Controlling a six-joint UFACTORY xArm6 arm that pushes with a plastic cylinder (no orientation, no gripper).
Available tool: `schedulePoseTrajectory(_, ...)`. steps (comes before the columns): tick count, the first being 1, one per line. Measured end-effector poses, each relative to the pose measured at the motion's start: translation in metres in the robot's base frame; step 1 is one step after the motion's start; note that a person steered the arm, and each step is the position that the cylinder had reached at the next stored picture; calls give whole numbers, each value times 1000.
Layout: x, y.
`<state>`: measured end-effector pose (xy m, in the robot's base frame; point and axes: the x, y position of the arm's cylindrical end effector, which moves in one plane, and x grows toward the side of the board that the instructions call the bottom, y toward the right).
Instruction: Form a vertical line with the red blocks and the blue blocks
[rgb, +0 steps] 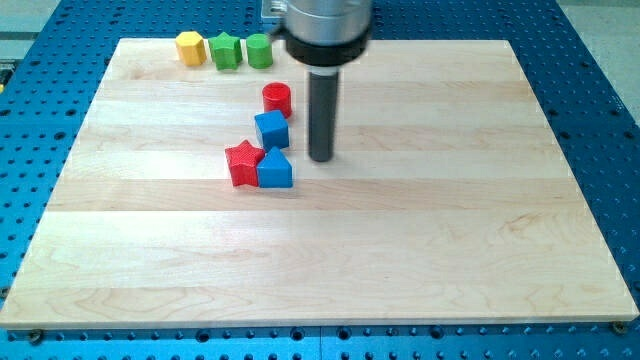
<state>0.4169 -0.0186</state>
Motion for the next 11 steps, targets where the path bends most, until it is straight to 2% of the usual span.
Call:
schedulePoseTrajectory(1, 60, -45)
schedulePoseTrajectory(2, 97, 0)
schedulePoseTrajectory(3, 138, 9)
schedulePoseTrajectory(4, 144, -82)
schedulePoseTrajectory(5, 147, -136)
schedulePoseTrajectory(6, 112, -164)
schedulePoseTrajectory(7, 26, -146)
schedulePoseTrajectory(9, 28, -86)
schedulePoseTrajectory(11, 33, -66)
